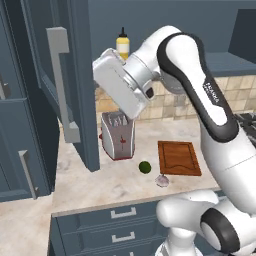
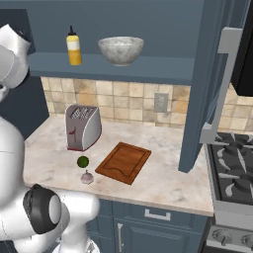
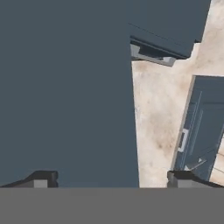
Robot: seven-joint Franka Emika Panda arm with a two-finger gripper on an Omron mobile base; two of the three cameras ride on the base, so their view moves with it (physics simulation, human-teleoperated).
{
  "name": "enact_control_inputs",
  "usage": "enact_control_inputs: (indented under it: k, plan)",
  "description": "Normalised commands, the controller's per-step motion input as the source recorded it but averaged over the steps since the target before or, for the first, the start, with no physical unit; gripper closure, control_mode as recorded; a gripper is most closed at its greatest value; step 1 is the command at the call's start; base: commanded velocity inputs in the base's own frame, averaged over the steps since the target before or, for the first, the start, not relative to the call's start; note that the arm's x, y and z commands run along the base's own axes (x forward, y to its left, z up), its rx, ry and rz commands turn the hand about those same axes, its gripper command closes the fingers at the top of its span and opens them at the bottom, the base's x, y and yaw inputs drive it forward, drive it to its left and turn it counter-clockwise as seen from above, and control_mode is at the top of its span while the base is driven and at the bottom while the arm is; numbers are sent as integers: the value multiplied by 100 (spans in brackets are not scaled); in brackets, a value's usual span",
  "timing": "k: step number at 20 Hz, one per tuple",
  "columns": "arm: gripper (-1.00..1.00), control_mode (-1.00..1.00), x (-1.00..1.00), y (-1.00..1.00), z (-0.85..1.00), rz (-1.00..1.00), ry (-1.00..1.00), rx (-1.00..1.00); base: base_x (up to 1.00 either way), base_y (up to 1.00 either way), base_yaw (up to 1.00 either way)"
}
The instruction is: Open the cabinet. Place the bowl and condiment on the counter. Then place the lime and garlic on the cutting board.
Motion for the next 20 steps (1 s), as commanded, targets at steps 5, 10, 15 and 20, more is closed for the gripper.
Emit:
enact_control_inputs:
  k: [5, 10, 15, 20]
  plan:
    - [-100, -100, -45, -100, -3, 0, -26, -2, 0, 0, 0]
    - [-100, -100, -8, -89, 0, -2, -42, -20, 0, 0, 0]
    - [-100, -100, 2, -44, 0, -16, -50, -34, 0, 0, 0]
    - [-100, -100, 22, -13, 36, -27, -39, -31, 0, 0, 0]
